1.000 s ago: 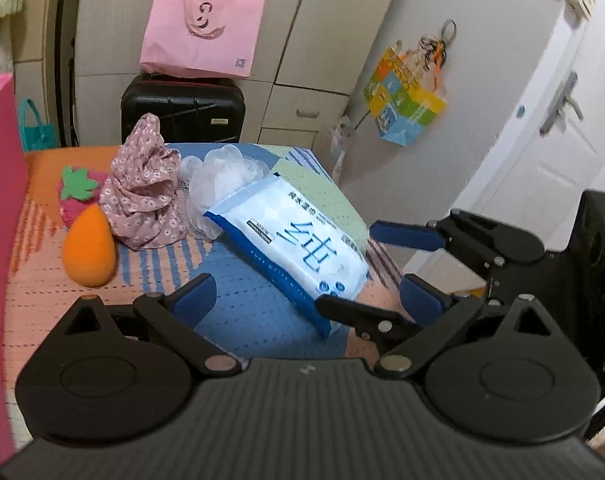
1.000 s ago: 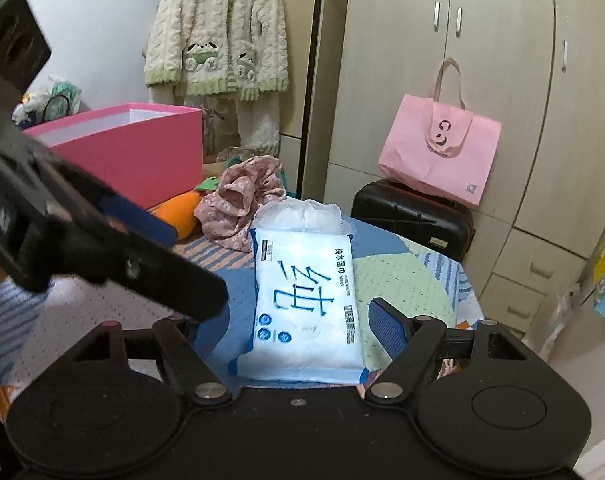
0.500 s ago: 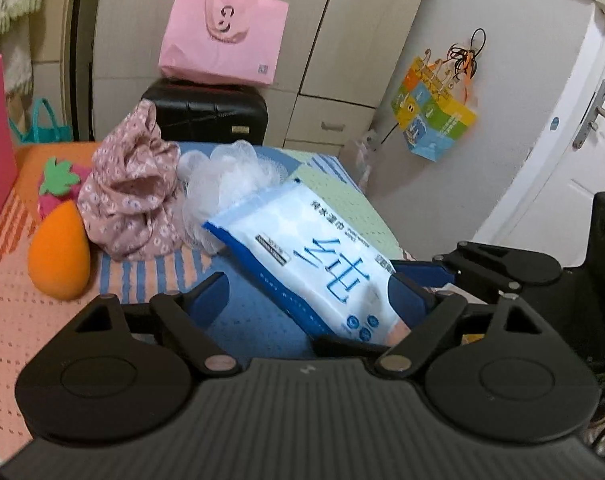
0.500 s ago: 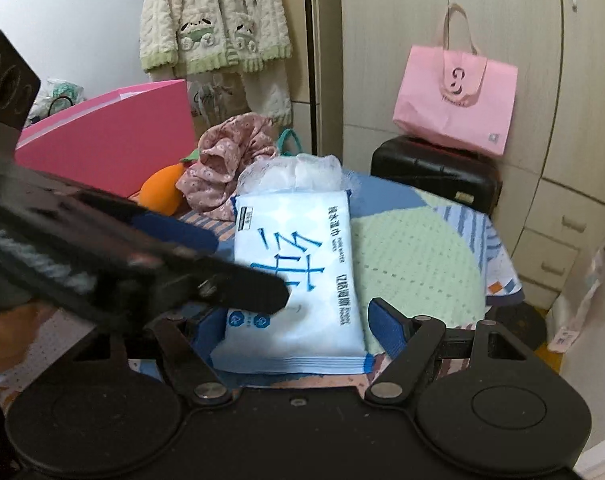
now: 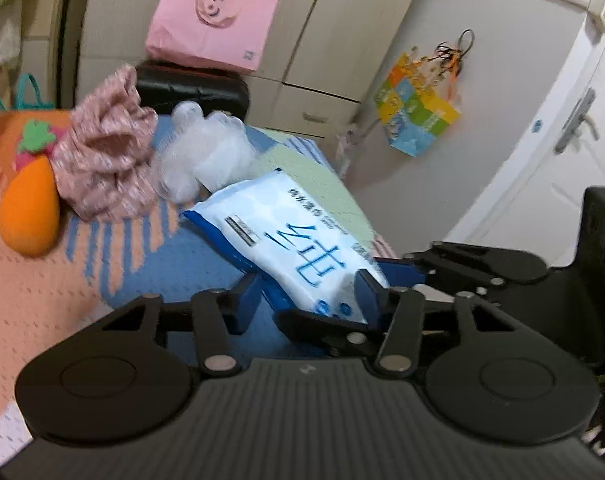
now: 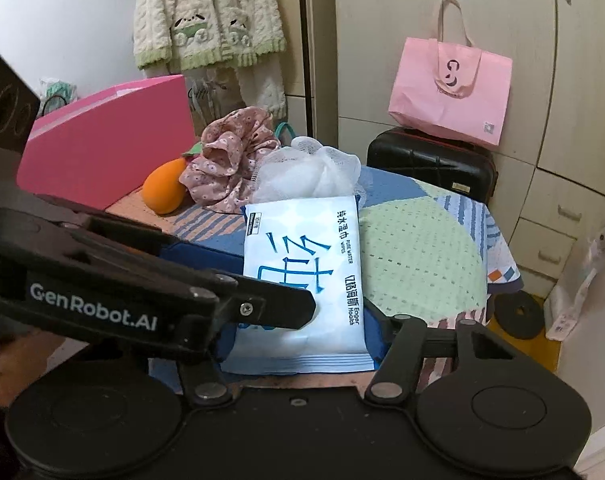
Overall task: Organize soft objects
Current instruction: 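Move the left gripper to the white-and-blue wipes pack, then close the left gripper on the wipes pack edge and lift it, then carry the wipes pack with the left gripper over the pink box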
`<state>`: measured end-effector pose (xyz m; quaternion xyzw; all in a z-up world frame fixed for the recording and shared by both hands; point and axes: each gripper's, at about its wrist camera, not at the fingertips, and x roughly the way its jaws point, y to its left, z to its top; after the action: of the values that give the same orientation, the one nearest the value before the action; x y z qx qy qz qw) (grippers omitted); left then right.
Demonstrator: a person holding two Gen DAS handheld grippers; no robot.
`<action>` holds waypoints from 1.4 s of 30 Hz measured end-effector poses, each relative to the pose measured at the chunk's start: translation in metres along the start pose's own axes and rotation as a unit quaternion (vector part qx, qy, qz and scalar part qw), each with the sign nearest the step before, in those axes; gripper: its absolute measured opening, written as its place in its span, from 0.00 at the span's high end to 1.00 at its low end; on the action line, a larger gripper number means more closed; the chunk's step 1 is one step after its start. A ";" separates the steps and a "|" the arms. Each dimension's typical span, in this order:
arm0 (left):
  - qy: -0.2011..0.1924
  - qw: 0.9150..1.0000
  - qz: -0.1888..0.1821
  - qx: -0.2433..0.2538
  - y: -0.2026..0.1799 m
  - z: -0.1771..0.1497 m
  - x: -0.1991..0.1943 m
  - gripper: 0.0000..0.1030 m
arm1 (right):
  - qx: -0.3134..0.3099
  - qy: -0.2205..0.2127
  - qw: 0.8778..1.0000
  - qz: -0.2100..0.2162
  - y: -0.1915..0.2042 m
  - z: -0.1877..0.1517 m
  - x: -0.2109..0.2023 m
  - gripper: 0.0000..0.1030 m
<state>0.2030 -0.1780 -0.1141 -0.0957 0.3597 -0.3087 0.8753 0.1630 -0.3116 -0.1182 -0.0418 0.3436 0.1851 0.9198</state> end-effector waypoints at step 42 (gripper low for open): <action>-0.018 1.000 0.005 0.021 0.000 -0.039 -0.152 0.51 | 0.135 -0.060 0.988 0.041 0.110 -0.019 -0.074 0.41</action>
<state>0.0925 -0.0835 -0.0561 -0.0812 0.3379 -0.3101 0.8849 0.0591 -0.2365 -0.0794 0.1079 0.3107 0.1773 0.9276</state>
